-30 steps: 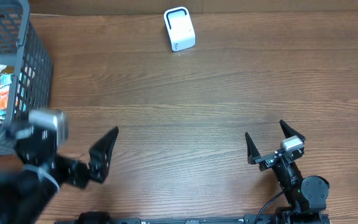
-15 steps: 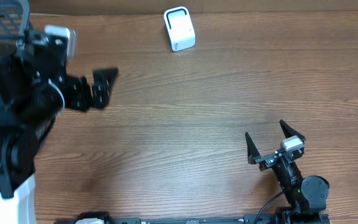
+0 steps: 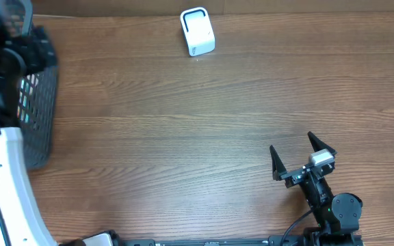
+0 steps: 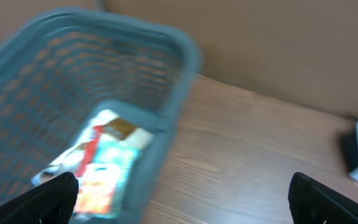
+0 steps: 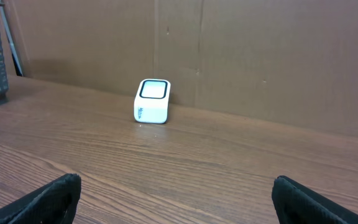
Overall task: Scan the item barcode
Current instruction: 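Move the left gripper over the grey basket and reach inside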
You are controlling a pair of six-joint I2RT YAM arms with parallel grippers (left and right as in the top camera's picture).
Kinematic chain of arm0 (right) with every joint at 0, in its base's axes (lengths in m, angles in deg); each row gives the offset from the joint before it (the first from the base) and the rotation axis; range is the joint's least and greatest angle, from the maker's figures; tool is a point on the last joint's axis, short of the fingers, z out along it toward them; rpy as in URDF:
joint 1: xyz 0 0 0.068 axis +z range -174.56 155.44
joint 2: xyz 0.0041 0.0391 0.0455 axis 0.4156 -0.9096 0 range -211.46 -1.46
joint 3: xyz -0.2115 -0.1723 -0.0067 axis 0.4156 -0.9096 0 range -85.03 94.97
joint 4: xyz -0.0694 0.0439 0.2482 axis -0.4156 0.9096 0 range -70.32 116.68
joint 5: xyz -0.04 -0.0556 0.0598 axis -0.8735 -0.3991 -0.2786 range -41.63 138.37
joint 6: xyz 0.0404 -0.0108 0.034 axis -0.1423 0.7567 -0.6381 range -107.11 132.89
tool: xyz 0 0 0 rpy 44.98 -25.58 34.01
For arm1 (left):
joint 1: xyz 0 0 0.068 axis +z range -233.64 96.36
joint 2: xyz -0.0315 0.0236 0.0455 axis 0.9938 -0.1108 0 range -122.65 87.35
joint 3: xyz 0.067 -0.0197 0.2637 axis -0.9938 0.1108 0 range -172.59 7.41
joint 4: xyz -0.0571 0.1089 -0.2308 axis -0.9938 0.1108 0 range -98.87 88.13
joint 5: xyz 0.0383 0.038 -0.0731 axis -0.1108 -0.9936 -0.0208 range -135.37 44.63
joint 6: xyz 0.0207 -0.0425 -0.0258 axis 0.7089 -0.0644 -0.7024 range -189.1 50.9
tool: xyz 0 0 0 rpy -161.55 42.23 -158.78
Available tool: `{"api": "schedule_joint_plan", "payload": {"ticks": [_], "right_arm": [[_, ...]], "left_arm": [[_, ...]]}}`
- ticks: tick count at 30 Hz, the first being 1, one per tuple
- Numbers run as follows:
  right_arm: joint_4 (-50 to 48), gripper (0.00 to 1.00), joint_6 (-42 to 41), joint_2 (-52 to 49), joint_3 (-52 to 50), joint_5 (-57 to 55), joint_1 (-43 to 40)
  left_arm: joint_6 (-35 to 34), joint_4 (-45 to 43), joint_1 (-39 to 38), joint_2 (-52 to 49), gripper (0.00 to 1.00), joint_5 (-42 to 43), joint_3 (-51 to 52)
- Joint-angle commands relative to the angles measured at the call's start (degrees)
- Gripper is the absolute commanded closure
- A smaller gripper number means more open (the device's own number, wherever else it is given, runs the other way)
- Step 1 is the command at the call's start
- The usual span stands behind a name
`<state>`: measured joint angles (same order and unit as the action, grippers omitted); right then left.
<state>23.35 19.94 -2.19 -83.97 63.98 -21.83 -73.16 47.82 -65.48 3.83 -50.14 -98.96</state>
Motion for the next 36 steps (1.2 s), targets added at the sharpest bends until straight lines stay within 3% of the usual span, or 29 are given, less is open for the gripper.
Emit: {"api": "schedule_joint_plan", "payload": {"ticks": [1,9,36], "right_arm": [[-0.31,0.0,-0.44,0.46,-0.61,-0.59,0.22],[-0.31,0.0,-0.44,0.46,-0.61,-0.59,0.22],[-0.33,0.0,-0.44,0.46,-0.61,-0.59,0.22]], "left_arm": [[-1.31,-0.87,5.6,-0.11,0.01,-1.6,-1.16],[-1.31,0.37,12.17,-3.85,0.0,-1.57,-1.14],[4.57,4.22,15.47,-17.46,0.01,-1.55,-1.14]]}}
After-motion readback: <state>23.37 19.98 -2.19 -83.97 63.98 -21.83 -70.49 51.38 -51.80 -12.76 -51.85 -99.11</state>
